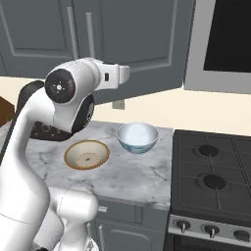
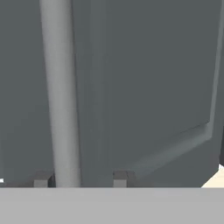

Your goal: Open the cabinet. Pick the bowls from the counter and place them in the cabinet. Then close the cabinet.

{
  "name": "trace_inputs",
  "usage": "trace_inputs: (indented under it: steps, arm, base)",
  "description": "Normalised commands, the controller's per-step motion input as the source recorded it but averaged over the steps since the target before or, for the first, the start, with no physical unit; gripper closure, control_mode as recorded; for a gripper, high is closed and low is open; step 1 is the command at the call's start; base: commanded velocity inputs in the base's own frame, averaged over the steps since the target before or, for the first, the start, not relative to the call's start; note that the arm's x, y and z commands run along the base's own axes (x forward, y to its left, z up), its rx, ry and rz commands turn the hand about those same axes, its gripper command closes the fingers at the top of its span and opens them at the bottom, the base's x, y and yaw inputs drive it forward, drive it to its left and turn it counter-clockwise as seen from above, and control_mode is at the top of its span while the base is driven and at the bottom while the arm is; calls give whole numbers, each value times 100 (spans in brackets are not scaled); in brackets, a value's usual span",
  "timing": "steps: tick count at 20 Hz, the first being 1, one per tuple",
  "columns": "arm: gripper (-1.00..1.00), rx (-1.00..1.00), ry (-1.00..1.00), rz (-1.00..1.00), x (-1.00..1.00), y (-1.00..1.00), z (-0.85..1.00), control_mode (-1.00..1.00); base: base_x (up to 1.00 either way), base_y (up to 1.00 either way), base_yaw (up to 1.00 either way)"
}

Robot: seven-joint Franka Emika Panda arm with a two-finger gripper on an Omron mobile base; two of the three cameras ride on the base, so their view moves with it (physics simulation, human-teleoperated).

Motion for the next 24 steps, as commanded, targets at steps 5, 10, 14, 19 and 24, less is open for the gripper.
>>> trace_inputs:
  steps: [5,10,14,19,24]
  arm:
    - [-100,0,-2,0,-32,-56,0,-100]
    - [-100,0,1,0,-13,-1,0,-100]
    - [-100,-1,0,0,-72,-11,6,-100]
    - [-100,-17,0,0,-73,23,22,-100]
    - [-100,-40,6,0,-17,93,9,-100]
  base:
    - [0,0,0]
    - [0,0,0]
    - [0,0,0]
    - [0,0,0]
    - [0,0,0]
